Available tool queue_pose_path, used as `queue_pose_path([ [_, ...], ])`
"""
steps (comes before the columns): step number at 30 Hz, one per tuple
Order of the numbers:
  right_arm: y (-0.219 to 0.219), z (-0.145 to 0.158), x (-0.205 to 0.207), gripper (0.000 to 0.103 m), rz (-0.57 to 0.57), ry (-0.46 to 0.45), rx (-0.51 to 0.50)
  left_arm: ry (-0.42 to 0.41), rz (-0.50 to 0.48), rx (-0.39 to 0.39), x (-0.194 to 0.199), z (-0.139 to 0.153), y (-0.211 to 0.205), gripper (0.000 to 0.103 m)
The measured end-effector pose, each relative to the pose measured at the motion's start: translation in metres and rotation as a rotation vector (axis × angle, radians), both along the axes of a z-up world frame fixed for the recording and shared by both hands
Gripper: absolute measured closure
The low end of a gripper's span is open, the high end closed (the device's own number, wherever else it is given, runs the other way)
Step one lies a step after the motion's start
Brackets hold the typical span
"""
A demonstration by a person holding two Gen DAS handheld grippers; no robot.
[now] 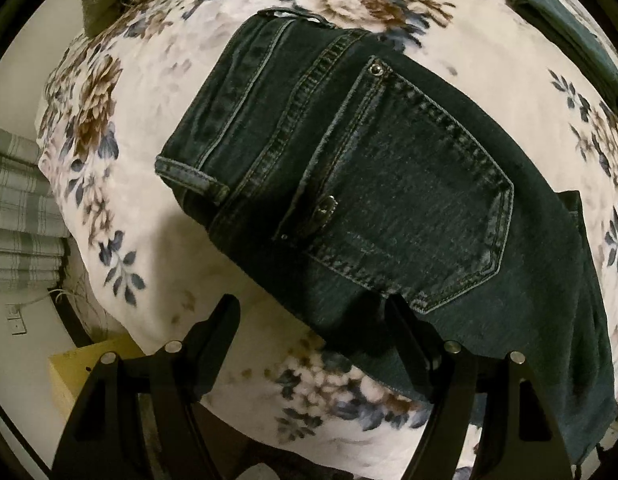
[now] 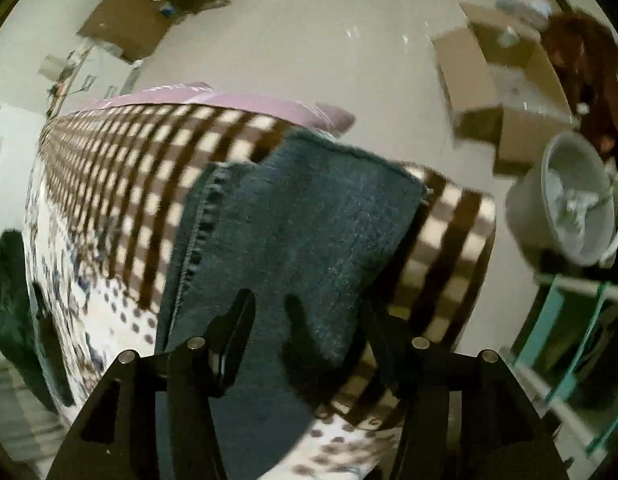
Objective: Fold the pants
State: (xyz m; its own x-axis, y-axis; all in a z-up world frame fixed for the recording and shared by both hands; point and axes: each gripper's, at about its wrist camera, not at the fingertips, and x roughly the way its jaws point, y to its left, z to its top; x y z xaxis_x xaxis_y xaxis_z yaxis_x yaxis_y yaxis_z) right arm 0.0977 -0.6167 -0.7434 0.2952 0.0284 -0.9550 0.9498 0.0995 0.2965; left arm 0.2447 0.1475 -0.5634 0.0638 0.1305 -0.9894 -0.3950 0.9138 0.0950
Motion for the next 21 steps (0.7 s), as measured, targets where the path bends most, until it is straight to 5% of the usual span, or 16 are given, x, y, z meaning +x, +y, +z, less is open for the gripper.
queue_pose_path([
  [5,-0.014,0.003,0.001,0.045,-0.082,0.015,-0.096,-0.016,-0.050,0.011,-0.002,0.008,-0.013,0.029],
  [7,-0.023,0.005,0.016,0.045,-0.023,0.057,-0.132,-0.027,-0.072,0.016,-0.001,0.010,-0.020,0.029],
  [10,-0.043,-0.002,0.032,0.028,0.087,0.135,-0.171,-0.029,-0.090,0.003,0.000,0.011,-0.032,0.029],
  [14,-0.056,-0.012,0.053,0.028,0.234,0.179,-0.228,-0.038,-0.110,-0.012,0.001,0.013,-0.045,0.029],
  [16,-0.055,-0.023,0.067,0.029,0.325,0.172,-0.172,-0.041,-0.125,-0.007,0.002,0.013,-0.051,0.029],
  [17,-0.053,-0.023,0.070,0.034,0.350,0.182,-0.183,-0.042,-0.132,-0.007,0.002,0.013,-0.053,0.029],
  [19,-0.043,-0.014,0.076,0.102,0.396,0.215,-0.255,-0.042,-0.140,-0.006,0.003,0.012,-0.055,0.029],
  [21,-0.034,0.002,0.077,0.103,0.413,0.196,-0.335,-0.042,-0.141,-0.006,0.003,0.012,-0.054,0.029],
])
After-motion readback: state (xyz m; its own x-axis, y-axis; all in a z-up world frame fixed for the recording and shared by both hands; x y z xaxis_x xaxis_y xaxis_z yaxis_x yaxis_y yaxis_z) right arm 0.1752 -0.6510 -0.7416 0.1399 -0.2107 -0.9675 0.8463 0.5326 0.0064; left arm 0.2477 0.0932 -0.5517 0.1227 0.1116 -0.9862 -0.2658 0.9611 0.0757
